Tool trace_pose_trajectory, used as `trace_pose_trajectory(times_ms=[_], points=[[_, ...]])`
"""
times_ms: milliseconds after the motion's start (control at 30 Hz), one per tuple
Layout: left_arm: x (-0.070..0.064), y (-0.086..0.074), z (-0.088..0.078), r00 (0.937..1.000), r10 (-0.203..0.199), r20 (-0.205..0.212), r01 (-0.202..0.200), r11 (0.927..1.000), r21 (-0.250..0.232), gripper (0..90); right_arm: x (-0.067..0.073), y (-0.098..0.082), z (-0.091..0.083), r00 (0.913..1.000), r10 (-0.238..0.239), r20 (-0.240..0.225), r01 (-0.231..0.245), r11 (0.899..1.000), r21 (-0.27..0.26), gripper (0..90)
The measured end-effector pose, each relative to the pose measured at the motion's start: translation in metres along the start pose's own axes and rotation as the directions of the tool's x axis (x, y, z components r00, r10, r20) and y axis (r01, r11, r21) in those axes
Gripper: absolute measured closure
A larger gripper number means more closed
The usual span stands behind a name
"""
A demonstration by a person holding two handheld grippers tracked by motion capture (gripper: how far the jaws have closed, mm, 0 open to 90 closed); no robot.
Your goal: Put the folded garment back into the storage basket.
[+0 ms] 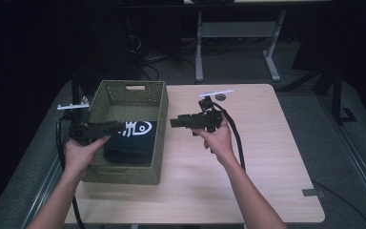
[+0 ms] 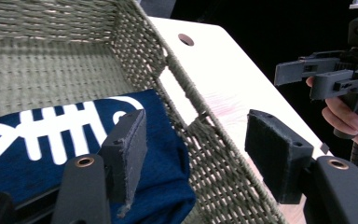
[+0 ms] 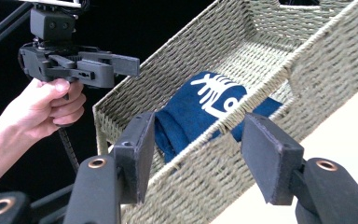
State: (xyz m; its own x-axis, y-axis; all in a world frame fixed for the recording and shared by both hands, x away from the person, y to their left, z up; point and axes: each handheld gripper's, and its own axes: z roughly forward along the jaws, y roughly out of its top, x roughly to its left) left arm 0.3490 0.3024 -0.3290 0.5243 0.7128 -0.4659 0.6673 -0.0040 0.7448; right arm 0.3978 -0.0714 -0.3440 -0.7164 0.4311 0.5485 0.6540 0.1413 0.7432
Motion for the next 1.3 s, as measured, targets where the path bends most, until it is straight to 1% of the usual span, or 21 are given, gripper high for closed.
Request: trace_pose_trajectory(times_ms=[67, 167, 267, 300, 400, 433, 567, 600, 700, 967, 1067, 1133, 1200, 1267, 1300], points=[[-0.004, 0.000, 0.003, 1.0000, 0.002, 0.006, -0.002, 1.0000, -0.001, 37.6, -0.003, -0.002, -0.006, 1.0000, 0.003, 0.002, -0.003, 1.000, -0.004, 42.9], [-0.008, 0.000, 0.008, 0.9998, -0.012, 0.015, 0.012, 0.9999, -0.008, 36.9, -0.006, -0.004, -0.014, 1.0000, 0.006, 0.002, -0.006, 1.000, -0.010, 41.7], [-0.012, -0.001, 0.011, 0.9997, -0.010, 0.024, 0.010, 0.9999, -0.009, 35.8, -0.009, -0.007, -0.022, 0.9999, 0.009, 0.006, -0.009, 1.000, -0.013, 41.0], [-0.014, -0.001, 0.012, 0.9996, -0.003, 0.026, 0.003, 1.0000, -0.008, 35.6, -0.011, -0.008, -0.024, 1.0000, 0.001, 0.007, -0.001, 1.000, -0.018, 40.4], [-0.020, -0.001, 0.017, 0.9994, -0.003, 0.033, 0.003, 1.0000, -0.007, 35.2, -0.014, -0.011, -0.033, 0.9999, 0.003, 0.016, -0.002, 1.000, -0.027, 39.7], [-0.022, -0.001, 0.018, 0.9993, 0.003, 0.038, -0.003, 1.0000, -0.005, 35.0, -0.015, -0.012, -0.035, 0.9998, 0.010, 0.017, -0.010, 1.000, -0.028, 39.6], [-0.030, -0.001, 0.025, 0.9985, 0.019, 0.052, -0.019, 0.9998, 0.003, 34.1, -0.021, -0.017, -0.044, 0.9997, 0.015, 0.019, -0.014, 0.999, -0.030, 39.7], [-0.032, -0.001, 0.027, 0.9984, 0.014, 0.055, -0.014, 0.9999, -0.003, 33.8, -0.022, -0.018, -0.047, 0.9995, 0.024, 0.022, -0.024, 0.999, -0.028, 39.7], [-0.037, -0.001, 0.032, 0.9977, 0.027, 0.062, -0.027, 0.9996, 0.006, 33.3, -0.026, -0.022, -0.054, 0.9993, 0.025, 0.028, -0.024, 0.999, -0.029, 39.6], [-0.049, -0.002, 0.043, 0.9959, 0.040, 0.081, -0.041, 0.9990, 0.015, 32.3, -0.036, -0.032, -0.073, 0.9981, 0.037, 0.048, -0.035, 0.999, -0.040, 39.1], [-0.053, -0.002, 0.047, 0.9951, 0.046, 0.088, -0.048, 0.9987, 0.019, 31.6, -0.039, -0.035, -0.080, 0.9969, 0.048, 0.062, -0.045, 0.998, -0.043, 38.8], [-0.056, -0.003, 0.050, 0.9942, 0.048, 0.097, -0.050, 0.9986, 0.018, 31.1, -0.040, -0.037, -0.084, 0.9965, 0.046, 0.070, -0.043, 0.998, -0.042, 38.6], [-0.059, -0.002, 0.053, 0.9934, 0.055, 0.101, -0.057, 0.9981, 0.022, 30.7, -0.042, -0.039, -0.089, 0.9961, 0.049, 0.073, -0.046, 0.998, -0.044, 38.5], [-0.062, -0.002, 0.055, 0.9927, 0.054, 0.107, -0.057, 0.9982, 0.020, 29.9, -0.043, -0.040, -0.092, 0.9959, 0.046, 0.077, -0.043, 0.998, -0.048, 38.3], [-0.063, -0.002, 0.056, 0.9924, 0.055, 0.110, -0.058, 0.9982, 0.018, 29.7, -0.043, -0.041, -0.094, 0.9954, 0.052, 0.080, -0.049, 0.998, -0.048, 38.1]])
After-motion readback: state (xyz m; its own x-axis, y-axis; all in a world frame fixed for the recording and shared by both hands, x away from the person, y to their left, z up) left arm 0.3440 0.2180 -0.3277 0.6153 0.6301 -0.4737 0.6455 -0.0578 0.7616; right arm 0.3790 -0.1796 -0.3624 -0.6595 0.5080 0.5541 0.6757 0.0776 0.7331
